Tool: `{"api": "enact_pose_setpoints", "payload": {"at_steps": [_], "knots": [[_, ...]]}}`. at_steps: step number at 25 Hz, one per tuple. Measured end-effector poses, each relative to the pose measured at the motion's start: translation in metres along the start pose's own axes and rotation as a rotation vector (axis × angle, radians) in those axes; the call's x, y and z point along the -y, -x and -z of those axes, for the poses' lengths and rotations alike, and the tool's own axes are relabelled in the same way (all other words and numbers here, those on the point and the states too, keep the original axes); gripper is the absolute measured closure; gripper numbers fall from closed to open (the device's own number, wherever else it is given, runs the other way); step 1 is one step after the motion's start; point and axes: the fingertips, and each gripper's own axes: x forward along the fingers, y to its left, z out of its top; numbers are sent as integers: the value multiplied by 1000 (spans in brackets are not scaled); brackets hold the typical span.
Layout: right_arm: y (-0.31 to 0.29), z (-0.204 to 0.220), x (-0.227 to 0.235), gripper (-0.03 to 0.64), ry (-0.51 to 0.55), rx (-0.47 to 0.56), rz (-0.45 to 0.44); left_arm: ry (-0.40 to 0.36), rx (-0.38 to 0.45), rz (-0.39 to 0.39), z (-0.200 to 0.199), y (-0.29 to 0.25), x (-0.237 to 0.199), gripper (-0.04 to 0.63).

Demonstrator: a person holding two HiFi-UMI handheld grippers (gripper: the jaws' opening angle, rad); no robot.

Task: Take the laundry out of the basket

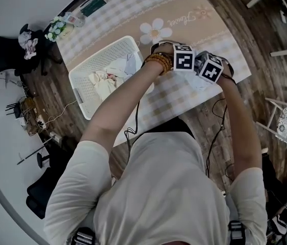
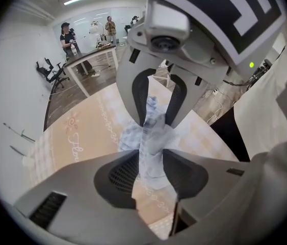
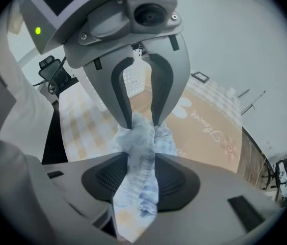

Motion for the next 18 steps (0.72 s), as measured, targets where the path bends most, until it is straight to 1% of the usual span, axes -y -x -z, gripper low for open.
{"api": "enact_pose_setpoints", "payload": {"at_steps": [5, 7, 9, 12, 14, 15, 18], "knots": [[37, -21, 0, 420, -19, 58, 23, 55, 75, -59, -7, 34, 0, 413], [51, -33, 1, 420, -37, 99, 49, 89, 127, -78, -10, 52, 2, 413], [65, -47, 3, 420, -60, 161, 87, 135, 203, -102, -14, 73, 5, 411], [81, -65, 2, 432, -124, 256, 128, 219, 328, -168, -14, 106, 12, 431], [92, -79, -1, 437, -165, 334, 143, 284, 400, -231, -7, 128, 14, 461], [99, -88, -3, 450, -185, 380, 148, 320, 440, -265, -3, 139, 14, 477], [119, -117, -13, 492, -248, 524, 154, 442, 607, -340, 7, 175, 21, 541]]}}
